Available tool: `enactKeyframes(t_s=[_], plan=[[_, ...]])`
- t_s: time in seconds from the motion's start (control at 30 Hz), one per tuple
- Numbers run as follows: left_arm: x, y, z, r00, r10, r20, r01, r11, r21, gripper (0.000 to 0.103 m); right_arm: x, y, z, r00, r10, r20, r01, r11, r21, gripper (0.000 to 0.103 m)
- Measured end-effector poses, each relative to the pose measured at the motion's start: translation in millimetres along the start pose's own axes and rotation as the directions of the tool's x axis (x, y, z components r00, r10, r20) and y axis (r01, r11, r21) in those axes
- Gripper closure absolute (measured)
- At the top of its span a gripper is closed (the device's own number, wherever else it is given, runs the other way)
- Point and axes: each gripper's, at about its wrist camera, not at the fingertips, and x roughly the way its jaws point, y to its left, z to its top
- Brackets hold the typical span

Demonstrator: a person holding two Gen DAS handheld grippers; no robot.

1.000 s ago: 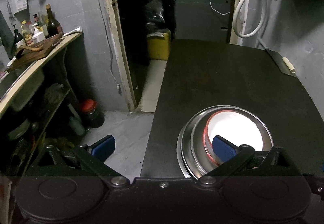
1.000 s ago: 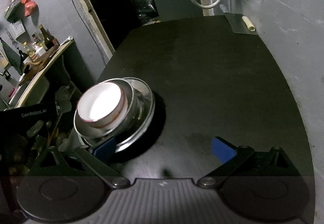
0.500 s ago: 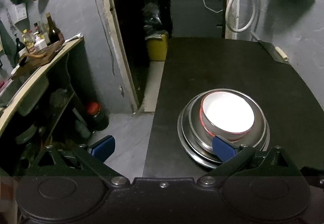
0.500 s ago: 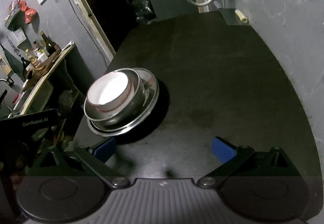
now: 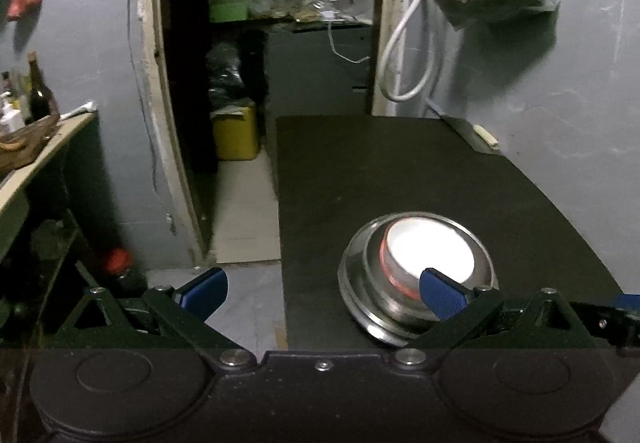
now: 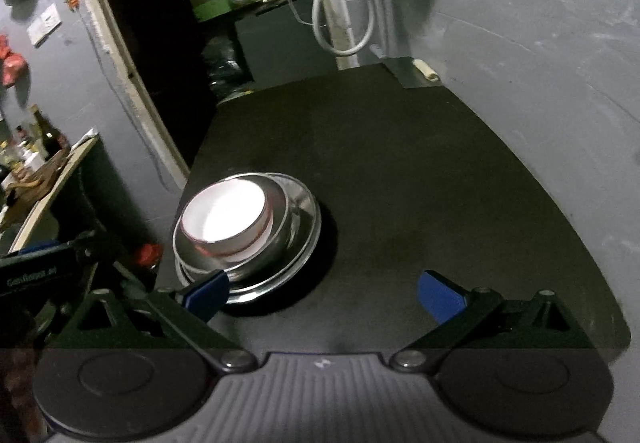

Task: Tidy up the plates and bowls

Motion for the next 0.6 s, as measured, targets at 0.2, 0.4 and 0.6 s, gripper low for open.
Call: enactKeyframes(t_s=[0.2,0.4,0.6], plan=[[-10,26,-20,0.998,-0.062,-0.018,0.063,0.998,0.011,0.001,-25,25,-34,0.998,-0.052,0.034,0.051,0.998,0.029,0.0],[-21,38,-32,0.993,-0.114,-0.015,0.115,0.993,0.033,0.001,-52,42,-61,0.994,-0.095,0.053,0.094,0.995,0.034,0.0],[-25,34,-47,0.987,-0.158,-0.039,0.16,0.986,0.054,0.001,-66,50,-72,0.992,-0.119,0.032,0.119,0.993,-0.005,0.0]])
